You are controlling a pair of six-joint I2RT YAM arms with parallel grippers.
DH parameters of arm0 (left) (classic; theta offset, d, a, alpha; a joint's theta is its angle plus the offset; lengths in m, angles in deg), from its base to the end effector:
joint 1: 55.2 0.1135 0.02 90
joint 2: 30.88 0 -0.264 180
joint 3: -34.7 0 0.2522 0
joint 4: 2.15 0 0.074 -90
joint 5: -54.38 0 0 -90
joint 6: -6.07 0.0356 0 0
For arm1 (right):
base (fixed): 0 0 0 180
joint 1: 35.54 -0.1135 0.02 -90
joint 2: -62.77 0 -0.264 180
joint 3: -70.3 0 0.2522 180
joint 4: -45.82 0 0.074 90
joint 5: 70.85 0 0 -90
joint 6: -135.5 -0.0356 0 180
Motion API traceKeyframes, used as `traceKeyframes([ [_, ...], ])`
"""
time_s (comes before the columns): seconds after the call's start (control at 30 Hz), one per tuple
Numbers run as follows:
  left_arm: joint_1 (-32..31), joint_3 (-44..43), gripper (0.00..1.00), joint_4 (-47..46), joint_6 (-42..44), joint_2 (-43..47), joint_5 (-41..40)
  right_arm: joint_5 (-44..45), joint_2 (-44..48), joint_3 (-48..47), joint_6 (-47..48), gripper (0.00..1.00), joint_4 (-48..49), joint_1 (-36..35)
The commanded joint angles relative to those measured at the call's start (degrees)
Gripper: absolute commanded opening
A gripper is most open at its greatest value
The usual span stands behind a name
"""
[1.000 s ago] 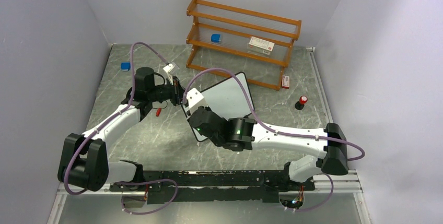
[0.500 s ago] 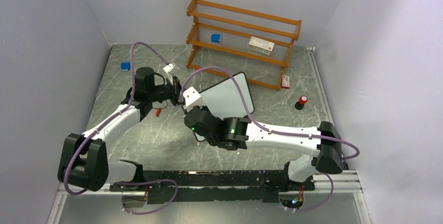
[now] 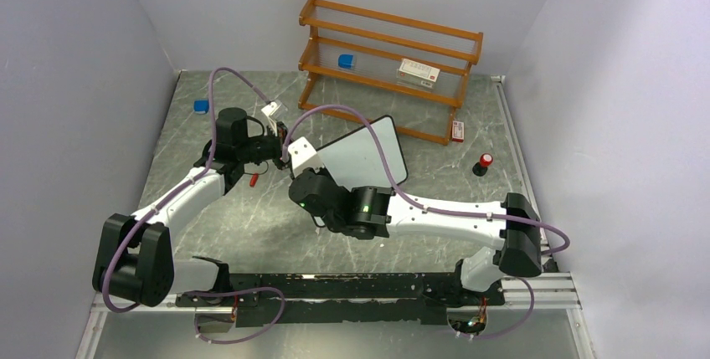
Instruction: Write a sentence on the whiteboard
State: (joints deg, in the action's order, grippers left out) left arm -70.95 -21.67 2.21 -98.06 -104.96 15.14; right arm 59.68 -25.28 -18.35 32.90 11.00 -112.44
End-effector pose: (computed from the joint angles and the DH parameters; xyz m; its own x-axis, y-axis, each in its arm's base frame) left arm 0.2594 -0.1018 0.2544 -0.5612 -0.0022 -0.8276 0.7481 0.4264 -0.5084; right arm 0.1011 0.3325 0.3232 -0.2593 -0.3828 -0.8867 -0.5758 0.7984 -0.1763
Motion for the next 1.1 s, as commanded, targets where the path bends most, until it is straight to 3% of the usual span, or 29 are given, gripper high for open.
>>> traceKeyframes([
  [0.0, -0.25, -0.47, 0.05, 2.21, 1.25, 0.10, -1.50, 1.34, -1.29, -1.91, 0.05, 0.00, 0.63, -0.19],
  [1.07, -0.25, -0.37, 0.05, 2.02, 0.99, 0.37, -1.51, 0.25, -4.04, -2.81, -4.88, 0.00, -7.96, -1.28],
])
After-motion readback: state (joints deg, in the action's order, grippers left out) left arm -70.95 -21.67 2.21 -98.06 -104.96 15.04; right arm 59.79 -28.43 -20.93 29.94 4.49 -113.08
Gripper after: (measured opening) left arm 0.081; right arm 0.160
